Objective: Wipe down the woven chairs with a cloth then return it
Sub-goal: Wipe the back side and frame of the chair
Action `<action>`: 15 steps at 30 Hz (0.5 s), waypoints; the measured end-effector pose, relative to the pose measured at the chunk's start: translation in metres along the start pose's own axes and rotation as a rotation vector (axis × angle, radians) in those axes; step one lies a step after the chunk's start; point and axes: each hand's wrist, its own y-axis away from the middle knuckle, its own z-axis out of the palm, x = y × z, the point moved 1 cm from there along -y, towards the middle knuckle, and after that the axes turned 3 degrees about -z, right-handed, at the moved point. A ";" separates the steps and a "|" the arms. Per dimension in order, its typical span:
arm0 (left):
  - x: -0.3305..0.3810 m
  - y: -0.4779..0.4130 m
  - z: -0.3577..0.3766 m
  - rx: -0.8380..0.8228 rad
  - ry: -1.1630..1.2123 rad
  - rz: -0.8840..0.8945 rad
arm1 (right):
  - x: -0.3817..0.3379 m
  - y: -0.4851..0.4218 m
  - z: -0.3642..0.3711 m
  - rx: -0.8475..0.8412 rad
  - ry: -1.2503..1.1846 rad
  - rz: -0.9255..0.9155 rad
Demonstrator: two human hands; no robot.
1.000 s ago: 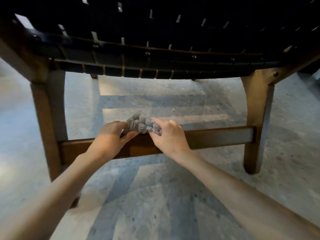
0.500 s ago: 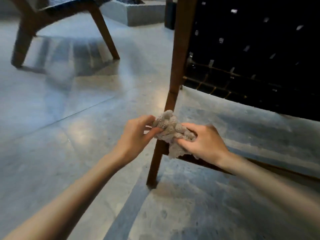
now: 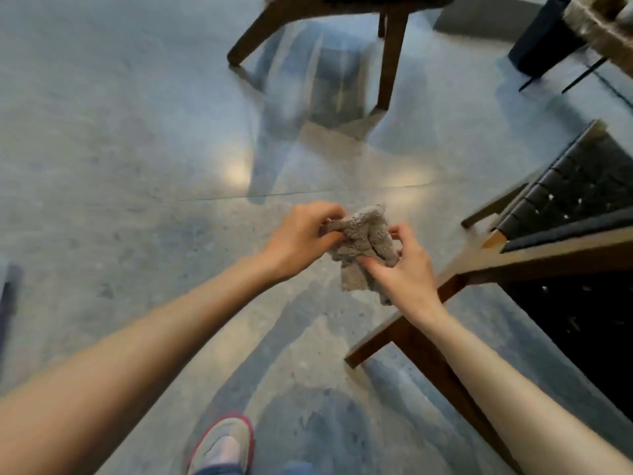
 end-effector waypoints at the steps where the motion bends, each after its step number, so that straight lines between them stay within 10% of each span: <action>1: 0.010 -0.002 -0.019 0.003 0.021 -0.025 | -0.019 -0.007 -0.004 0.009 -0.030 0.010; 15: 0.199 -0.034 -0.291 -0.012 0.245 -0.361 | -0.307 -0.061 -0.119 -0.013 -0.107 0.156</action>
